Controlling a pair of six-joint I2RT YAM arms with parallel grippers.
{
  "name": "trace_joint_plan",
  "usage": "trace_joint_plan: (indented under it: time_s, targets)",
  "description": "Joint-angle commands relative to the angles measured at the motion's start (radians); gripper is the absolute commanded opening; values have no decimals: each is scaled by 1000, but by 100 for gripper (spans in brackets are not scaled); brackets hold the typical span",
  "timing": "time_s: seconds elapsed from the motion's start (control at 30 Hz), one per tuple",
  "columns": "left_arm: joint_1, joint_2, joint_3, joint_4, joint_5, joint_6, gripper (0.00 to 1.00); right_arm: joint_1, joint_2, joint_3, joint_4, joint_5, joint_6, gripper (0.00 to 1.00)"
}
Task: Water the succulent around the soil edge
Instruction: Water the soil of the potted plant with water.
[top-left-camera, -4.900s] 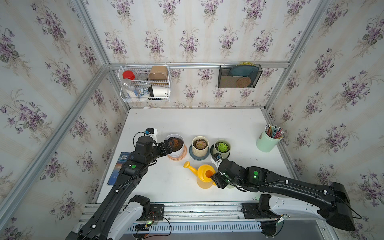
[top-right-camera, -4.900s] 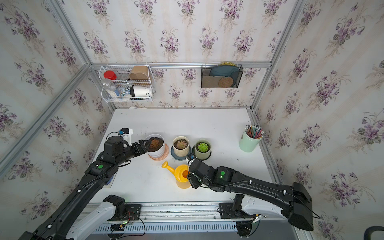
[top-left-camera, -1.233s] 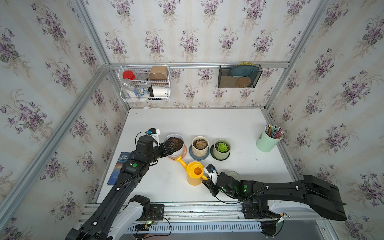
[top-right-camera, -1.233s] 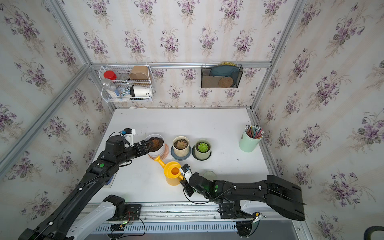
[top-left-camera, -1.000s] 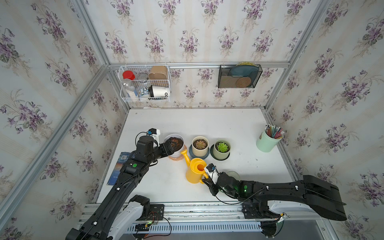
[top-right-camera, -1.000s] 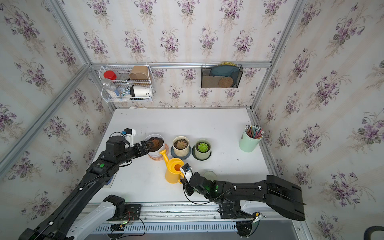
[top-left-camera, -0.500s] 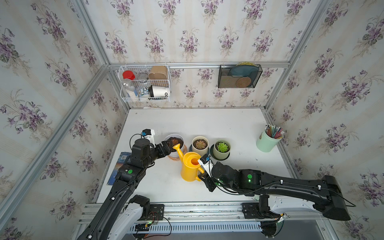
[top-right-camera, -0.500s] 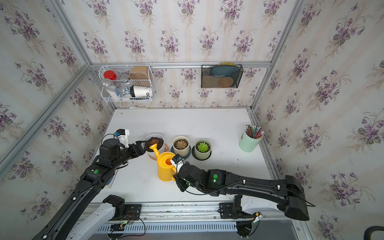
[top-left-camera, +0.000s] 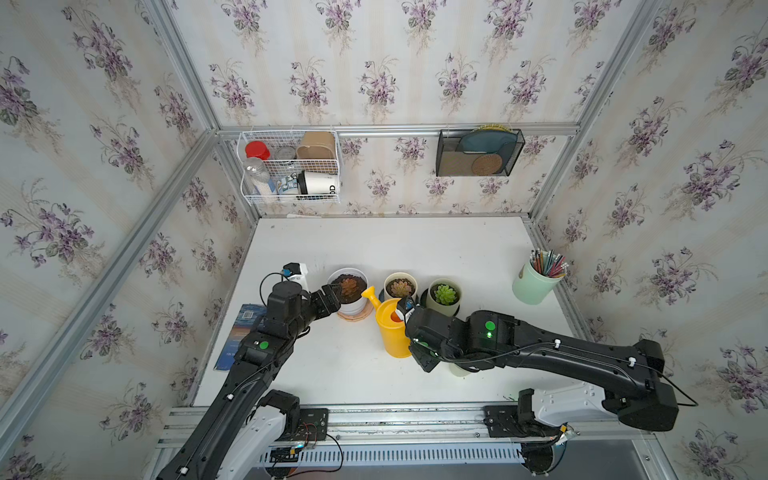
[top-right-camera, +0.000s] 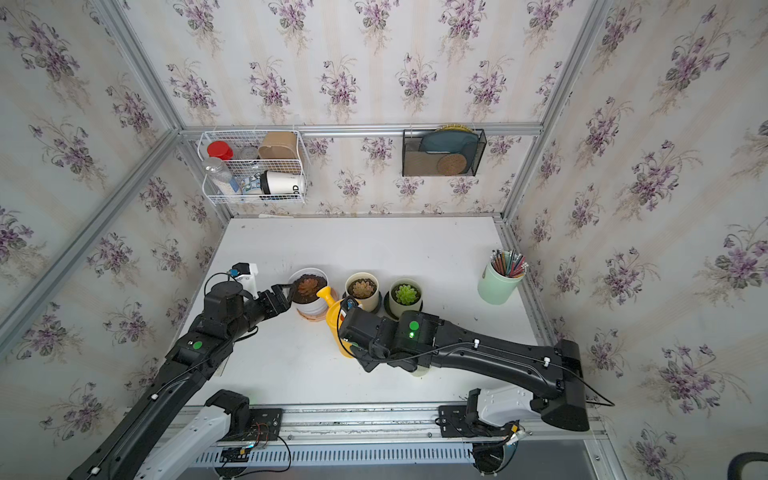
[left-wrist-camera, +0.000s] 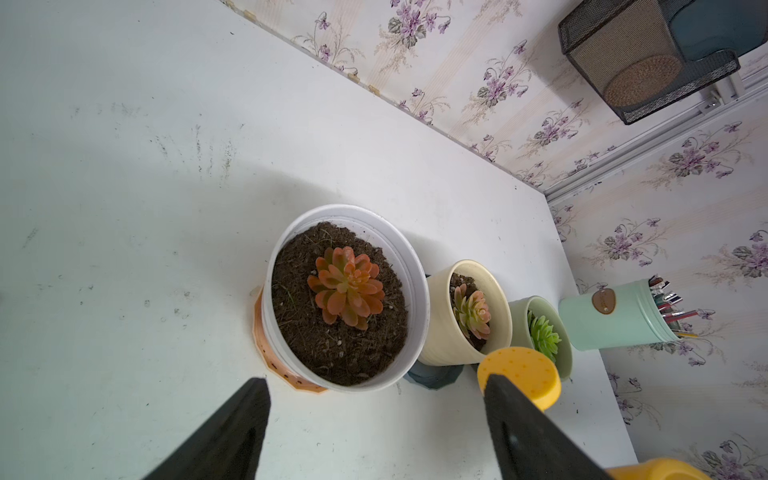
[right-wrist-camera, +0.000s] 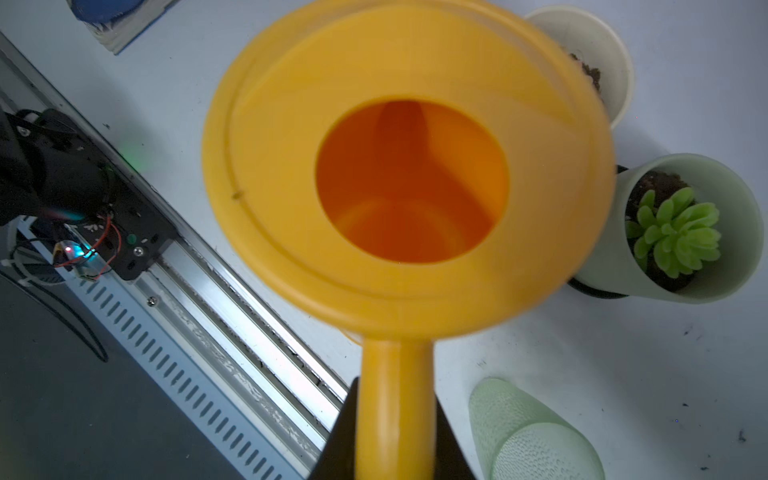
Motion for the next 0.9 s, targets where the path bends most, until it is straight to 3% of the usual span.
trace_joint_plan:
  time_s: [0.0,0.37,0.87]
  targets:
    - [0,5,-6,39,18,-7,85,-29,11,18,-19,-51,-60,0]
    - [0,13,-12,43,37,-1,85,-85,98,129,-48,-152,-157,0]
    - [-1,24,-9,43,57,2,85,-126,172,172,-79,-120,-179,0]
